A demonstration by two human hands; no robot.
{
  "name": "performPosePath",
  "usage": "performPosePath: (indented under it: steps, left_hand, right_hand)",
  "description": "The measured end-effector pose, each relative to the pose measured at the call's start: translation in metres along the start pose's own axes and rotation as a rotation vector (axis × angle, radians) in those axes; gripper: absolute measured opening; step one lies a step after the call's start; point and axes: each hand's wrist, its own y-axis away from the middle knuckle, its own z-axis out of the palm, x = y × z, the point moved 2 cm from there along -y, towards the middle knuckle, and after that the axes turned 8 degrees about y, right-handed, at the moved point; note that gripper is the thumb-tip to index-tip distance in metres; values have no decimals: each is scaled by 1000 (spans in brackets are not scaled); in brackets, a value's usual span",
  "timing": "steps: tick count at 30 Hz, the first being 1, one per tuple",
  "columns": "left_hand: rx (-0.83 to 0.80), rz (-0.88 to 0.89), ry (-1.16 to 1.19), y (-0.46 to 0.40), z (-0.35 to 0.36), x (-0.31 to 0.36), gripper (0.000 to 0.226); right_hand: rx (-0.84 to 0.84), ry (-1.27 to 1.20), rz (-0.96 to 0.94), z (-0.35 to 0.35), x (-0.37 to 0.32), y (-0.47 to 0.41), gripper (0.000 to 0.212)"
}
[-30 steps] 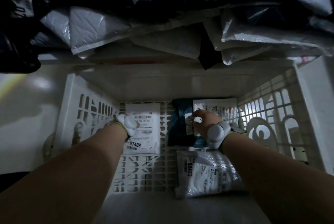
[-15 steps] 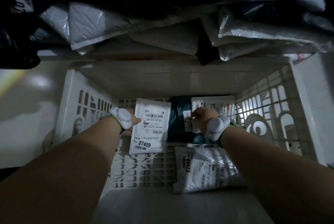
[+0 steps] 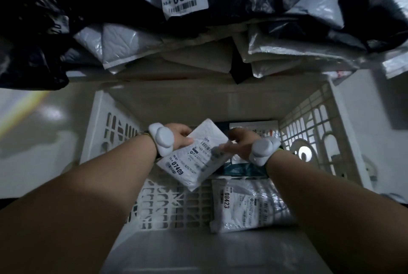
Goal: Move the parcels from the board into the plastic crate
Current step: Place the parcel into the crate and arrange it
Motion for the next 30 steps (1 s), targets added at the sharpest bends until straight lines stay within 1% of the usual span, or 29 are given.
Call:
performPosePath:
  steps: [2, 4, 8, 10, 12, 13, 15, 17, 19, 20, 22, 24, 25, 27, 28, 30]
  left_hand:
    - [-10, 58, 19, -1, 11, 10, 25]
    - [3, 114, 18, -4, 20, 20, 20]
    - [118, 132, 88, -10, 22, 26, 7]
    - [182, 102, 109, -13, 17, 25, 14]
    - [223, 31, 48, -17, 12, 20, 29]
    - [220, 2, 18, -18, 11, 16, 30]
    - [197, -45, 18, -16, 11, 10, 23]
    - [151, -107, 142, -17, 16, 4, 27]
    - [78, -208, 325, -13, 25, -1, 36]
    - [46, -245, 386, -13, 30, -4, 38]
    - [16, -257, 454, -16, 38, -9, 35]
    - [29, -225, 488, -20, 41, -11, 33]
    - [37, -217, 499, -22, 42, -12, 32]
    - [32, -212, 490, -24, 41, -12, 30]
    - [30, -209, 484, -24, 41, -12, 27]
    - [51, -213, 498, -26, 40, -10, 21]
  right_hand:
    - [9, -46, 6, -4, -3, 4, 41]
    - [40, -120, 38, -6, 2, 7, 36]
    - [58, -247, 103, -7, 21, 10, 32]
    - [42, -288, 135, -8, 30, 8, 37]
    - [13, -259, 179, -12, 36, 9, 38]
    - [6, -231, 207, -13, 40, 8, 42]
    - [20, -198, 283, -15, 47, 5, 52]
    - [50, -191, 339, -13, 56, -4, 61]
    - [84, -280, 373, -12, 62, -8, 68]
    - [95, -365, 385, -11, 62, -9, 65]
    - [92, -505, 374, -11, 60, -7, 52]
    - [100, -495, 380, -9, 65, -11, 50]
    - [83, -420, 378, -9, 64, -11, 52]
    - [3, -62, 411, -11, 64, -10, 57]
    - [-7, 71, 426, -12, 64, -11, 61]
    - [-8, 197, 431, -15, 60, -10, 69]
